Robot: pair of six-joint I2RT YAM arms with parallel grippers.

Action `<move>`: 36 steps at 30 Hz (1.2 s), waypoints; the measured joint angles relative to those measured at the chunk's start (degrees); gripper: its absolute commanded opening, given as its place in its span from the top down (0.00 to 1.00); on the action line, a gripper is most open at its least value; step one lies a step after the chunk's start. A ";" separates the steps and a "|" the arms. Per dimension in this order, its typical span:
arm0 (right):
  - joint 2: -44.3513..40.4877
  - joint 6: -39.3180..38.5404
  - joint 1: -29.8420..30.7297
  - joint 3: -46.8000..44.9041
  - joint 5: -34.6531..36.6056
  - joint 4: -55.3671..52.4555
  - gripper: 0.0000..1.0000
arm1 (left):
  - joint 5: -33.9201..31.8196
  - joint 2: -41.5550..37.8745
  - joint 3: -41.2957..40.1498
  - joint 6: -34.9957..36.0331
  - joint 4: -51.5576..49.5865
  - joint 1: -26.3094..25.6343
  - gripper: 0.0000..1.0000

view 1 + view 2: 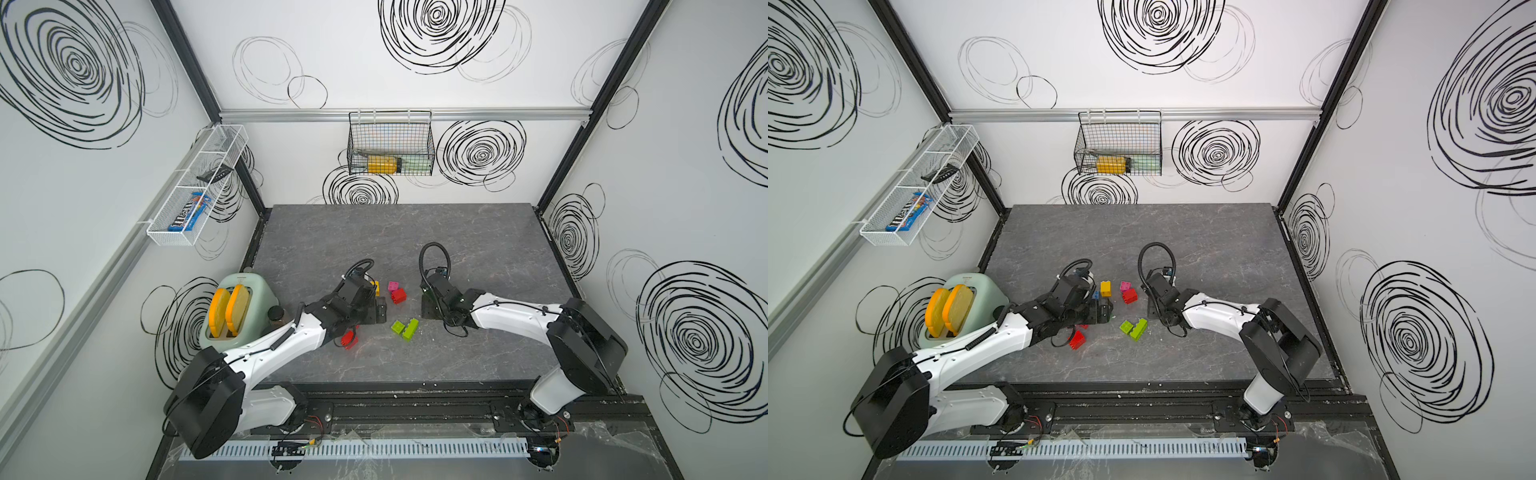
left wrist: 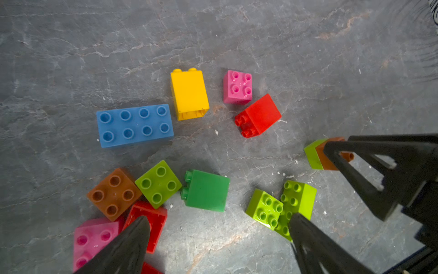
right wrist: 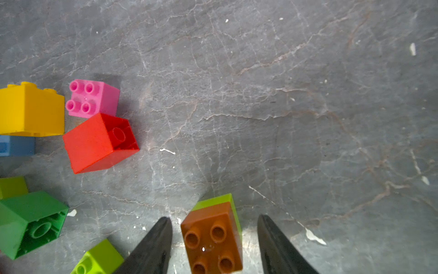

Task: Assemble the number 4 with lego
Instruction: Assemble the lego brick with the lego brick, then pick up the lego brick from the center of the board.

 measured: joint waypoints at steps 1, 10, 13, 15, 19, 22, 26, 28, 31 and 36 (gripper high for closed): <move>-0.37 -1.20 0.17 0.02 -0.42 -0.02 0.29 | 0.20 -0.48 -0.28 -0.02 0.02 0.87 0.04; -0.26 -25.94 5.22 4.92 -17.03 0.00 0.21 | 3.82 -8.87 -5.53 -0.26 0.44 13.99 0.04; 5.44 -32.02 8.39 11.10 -18.18 -2.34 0.22 | 4.59 -10.82 -6.82 -0.24 -0.02 17.73 0.04; 9.01 -34.53 9.73 14.23 -18.14 -3.72 0.22 | 4.87 -11.96 -7.34 -0.26 -0.26 18.84 0.04; 13.77 -37.66 10.56 17.09 -17.14 -6.49 0.22 | 5.90 -13.35 -7.96 -0.35 -0.48 19.28 0.04; 15.02 -39.01 10.47 17.75 -15.82 -8.63 0.23 | 6.38 -13.40 -8.17 -0.42 -0.50 19.28 0.04; 15.72 -40.06 10.29 18.58 -14.88 -9.90 0.29 | 6.88 -13.38 -8.31 -0.42 -0.59 19.28 0.04; 15.76 -40.41 10.16 18.60 -14.93 -10.12 0.35 | 7.02 -13.38 -8.31 -0.39 -0.59 19.28 0.04; 15.85 -40.83 10.08 18.69 -15.69 -10.43 0.40 | 7.17 -13.25 -8.31 -0.42 -0.59 19.28 0.04; 16.24 -41.05 9.90 18.95 -16.44 -10.82 0.47 | 7.30 -13.14 -8.31 -0.39 -0.57 19.28 0.04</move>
